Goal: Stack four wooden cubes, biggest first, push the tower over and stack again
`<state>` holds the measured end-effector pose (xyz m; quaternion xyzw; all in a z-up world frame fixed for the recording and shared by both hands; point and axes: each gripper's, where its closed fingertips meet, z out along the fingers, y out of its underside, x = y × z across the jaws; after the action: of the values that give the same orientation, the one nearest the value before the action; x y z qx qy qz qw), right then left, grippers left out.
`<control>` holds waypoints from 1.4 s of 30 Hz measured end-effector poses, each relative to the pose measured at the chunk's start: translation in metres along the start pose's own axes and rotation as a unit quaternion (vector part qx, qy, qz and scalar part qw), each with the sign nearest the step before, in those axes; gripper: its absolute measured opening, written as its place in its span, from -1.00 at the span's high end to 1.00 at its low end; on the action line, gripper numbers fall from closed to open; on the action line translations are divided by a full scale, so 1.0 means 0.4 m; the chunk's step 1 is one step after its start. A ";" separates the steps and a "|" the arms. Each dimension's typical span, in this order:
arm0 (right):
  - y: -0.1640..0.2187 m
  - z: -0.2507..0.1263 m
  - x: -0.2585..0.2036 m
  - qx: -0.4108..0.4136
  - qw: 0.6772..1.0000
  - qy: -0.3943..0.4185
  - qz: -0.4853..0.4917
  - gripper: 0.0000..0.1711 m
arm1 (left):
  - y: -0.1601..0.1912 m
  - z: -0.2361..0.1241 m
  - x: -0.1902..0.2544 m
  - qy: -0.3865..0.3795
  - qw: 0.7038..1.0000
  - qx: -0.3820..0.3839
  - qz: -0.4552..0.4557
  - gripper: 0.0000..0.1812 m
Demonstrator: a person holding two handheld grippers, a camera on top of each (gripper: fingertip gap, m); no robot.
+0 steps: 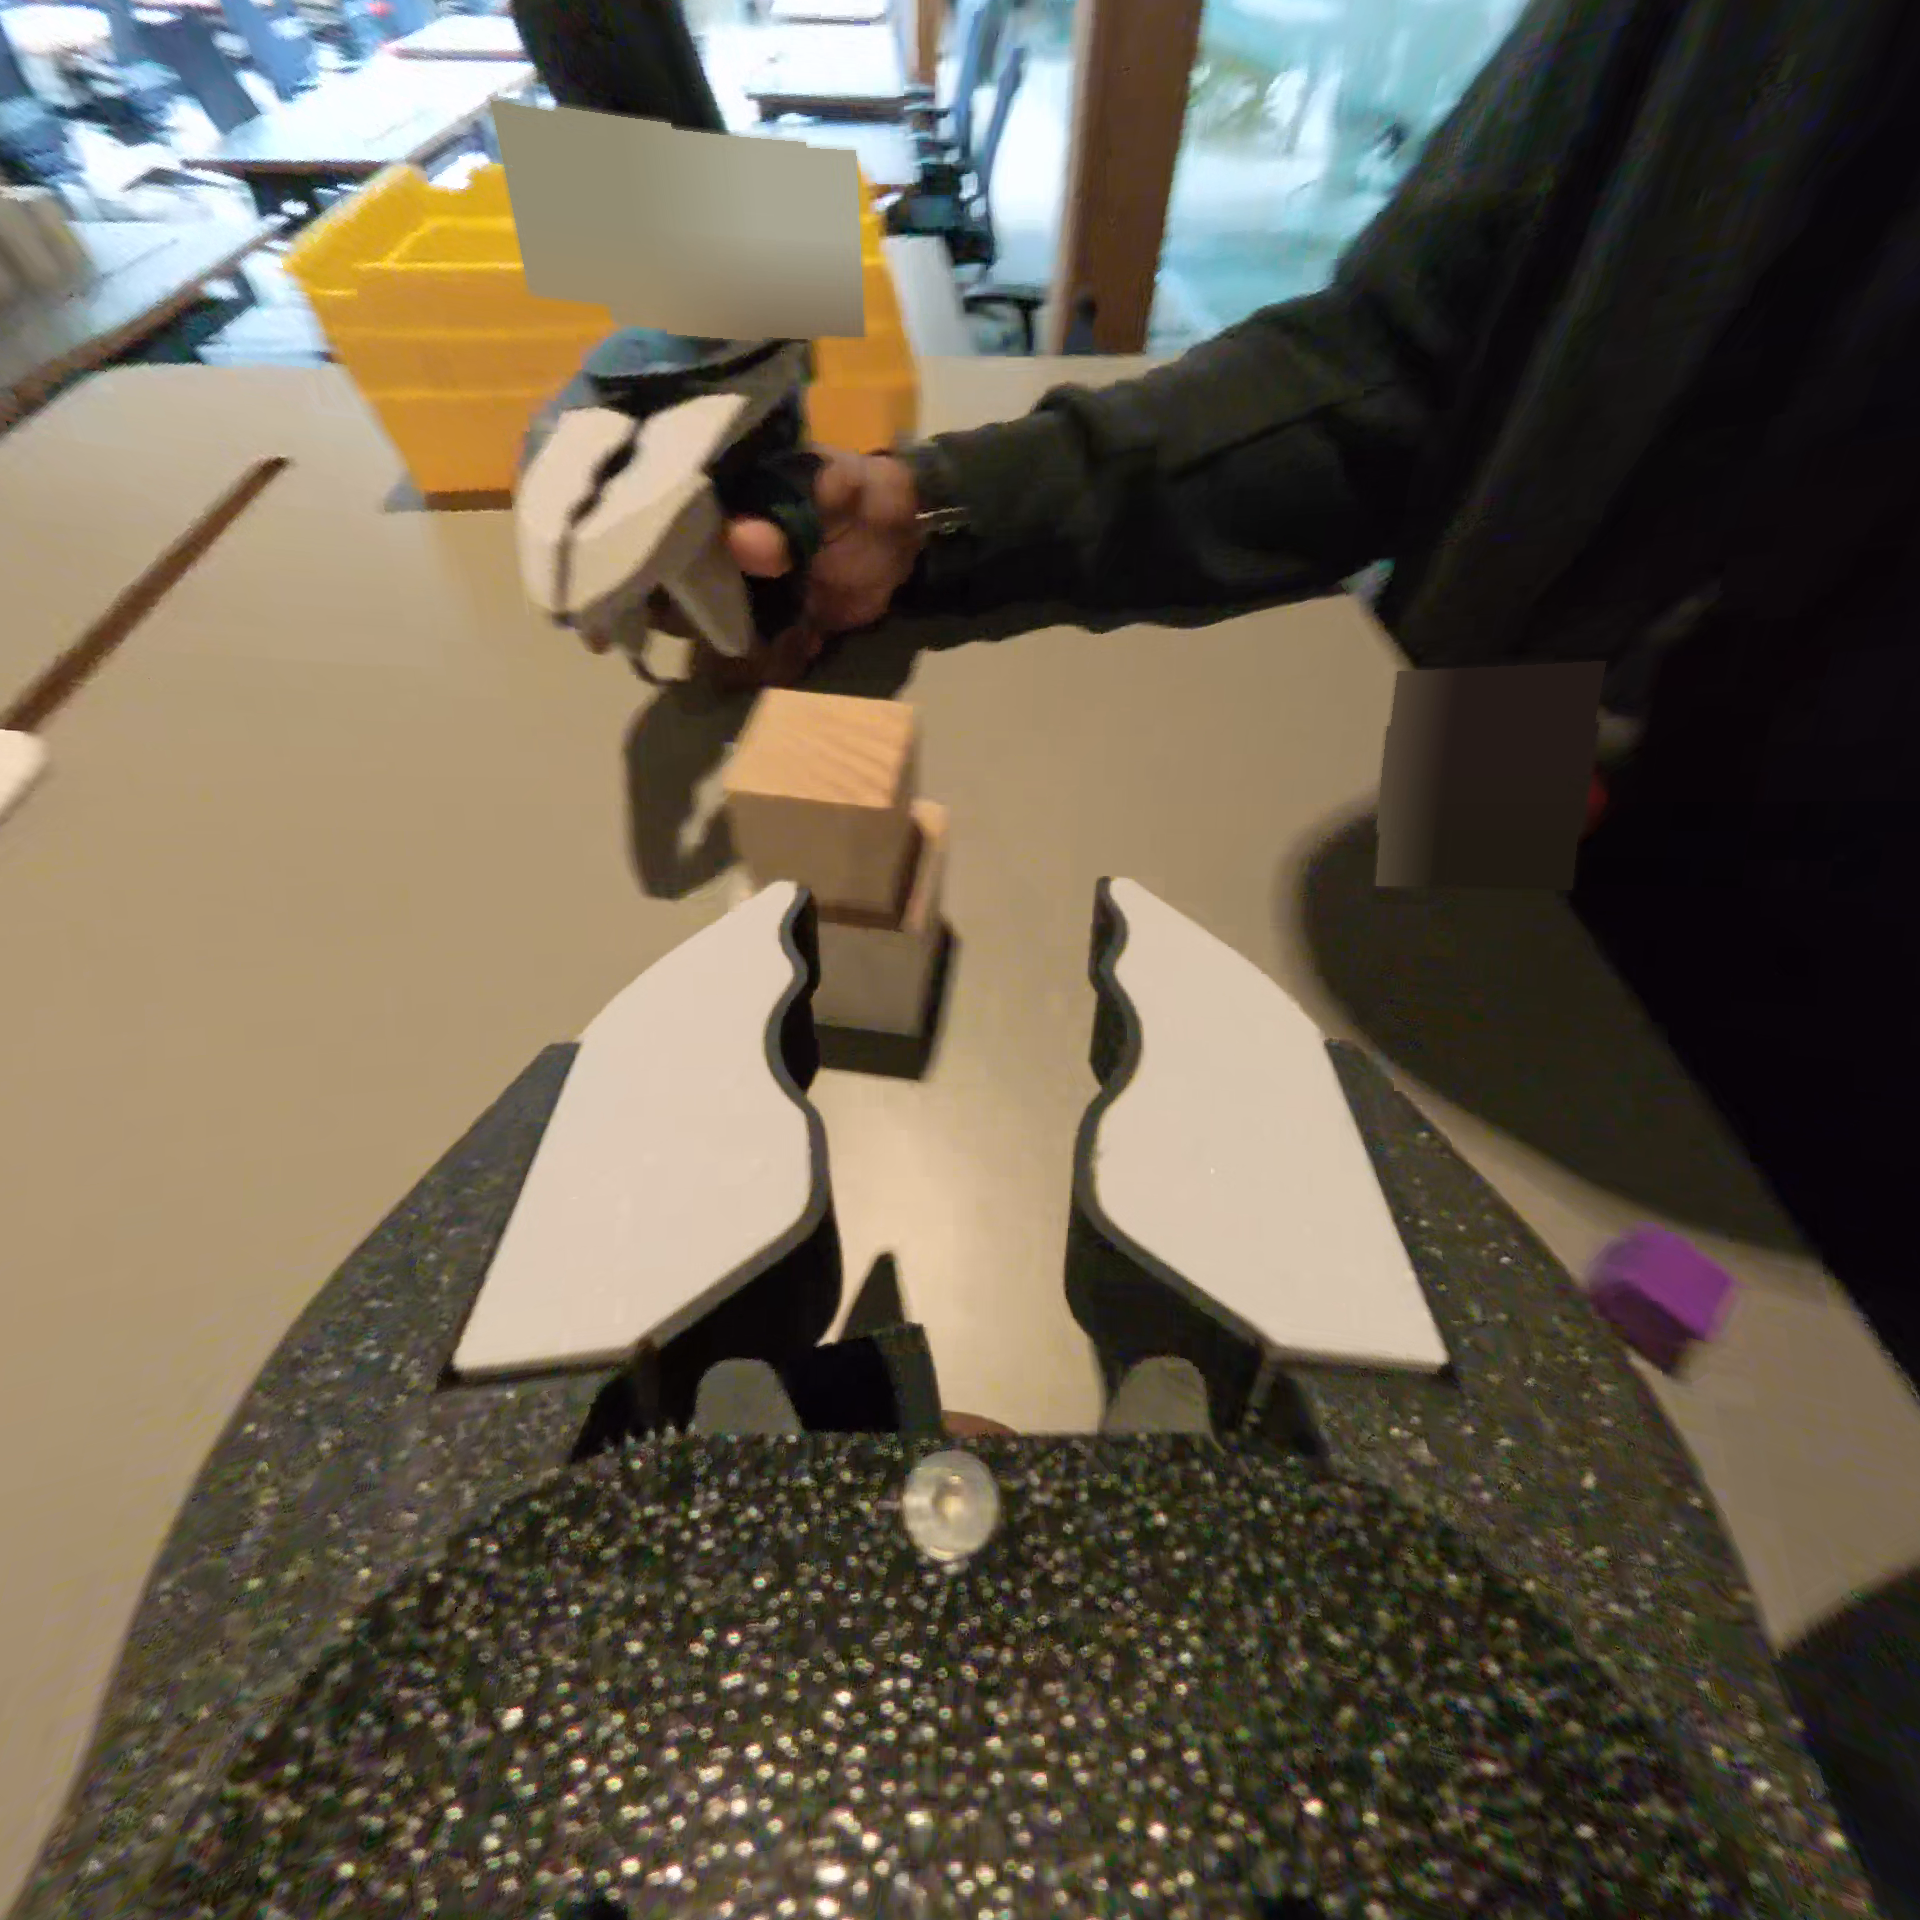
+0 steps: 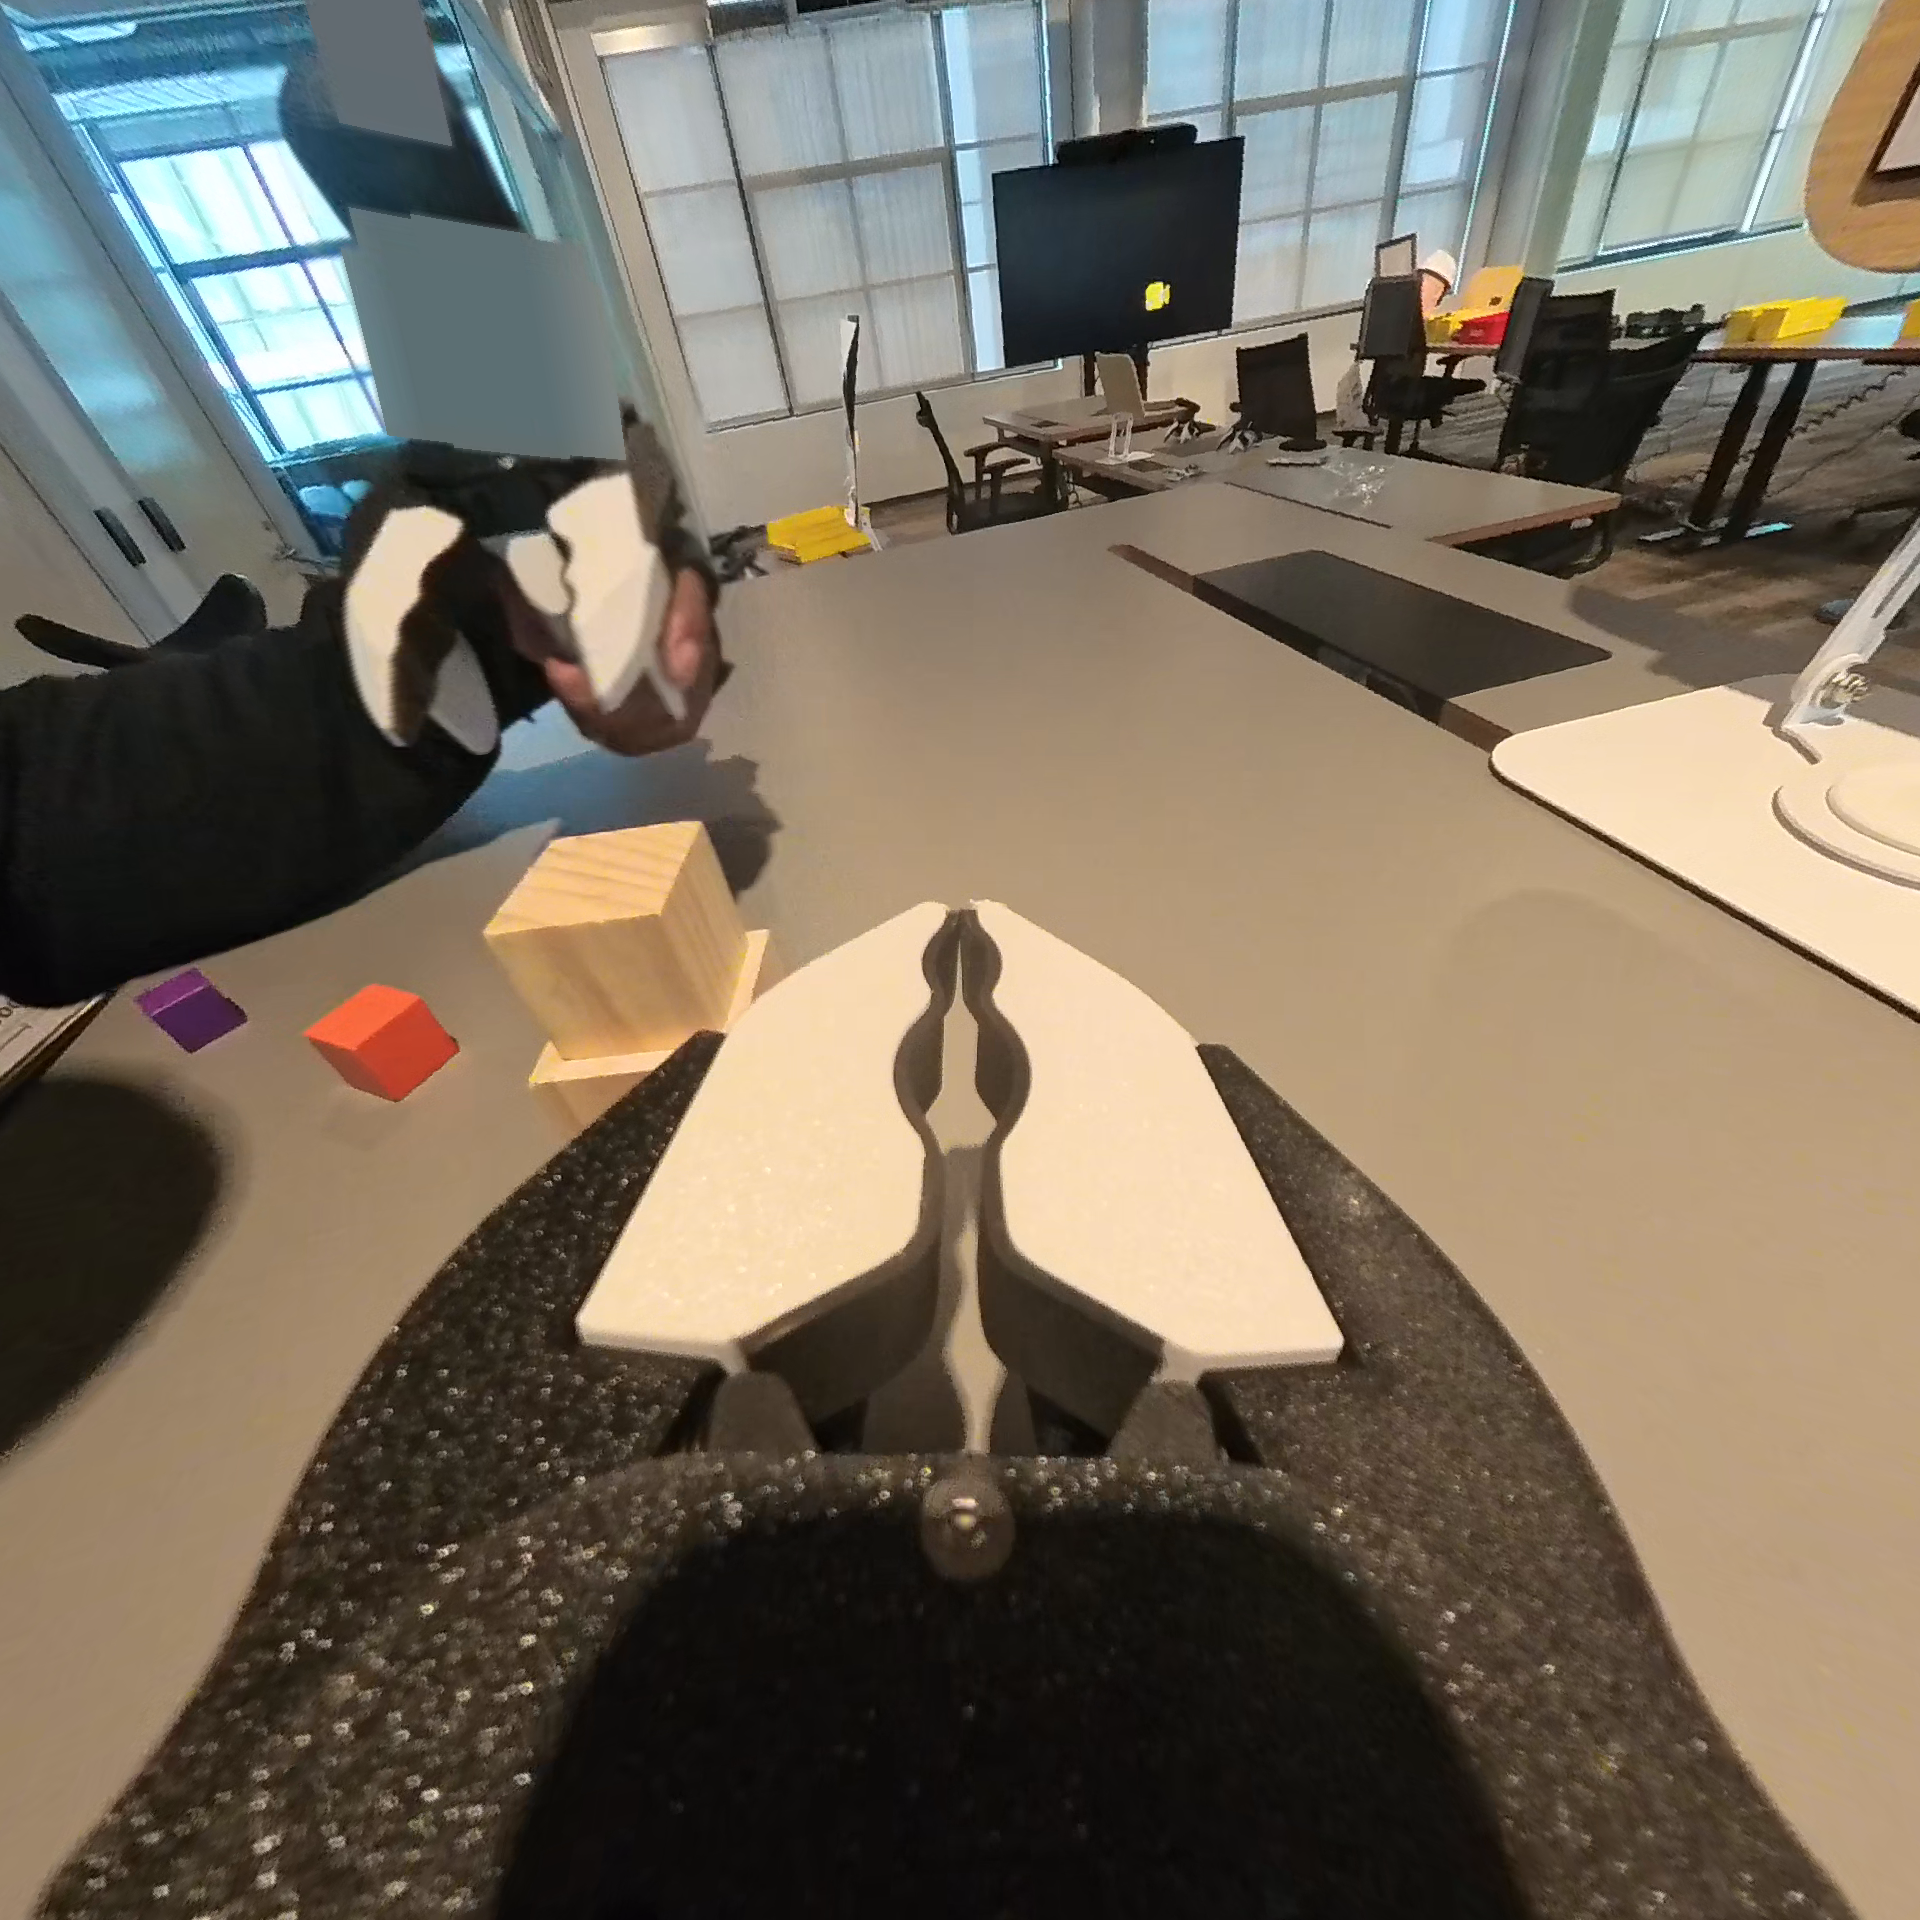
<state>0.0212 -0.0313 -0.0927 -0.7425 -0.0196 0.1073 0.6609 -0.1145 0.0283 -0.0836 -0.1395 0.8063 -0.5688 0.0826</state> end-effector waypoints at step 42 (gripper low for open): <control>-0.007 -0.004 0.014 0.011 0.999 -0.001 0.030 1.00 | -0.102 0.119 -0.050 -0.092 0.988 -0.123 0.034 0.70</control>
<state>0.0274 -0.0316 -0.0907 -0.7356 0.0031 0.1281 0.6652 -0.0762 -0.0206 -0.0620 -0.1726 0.8635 -0.4468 0.1582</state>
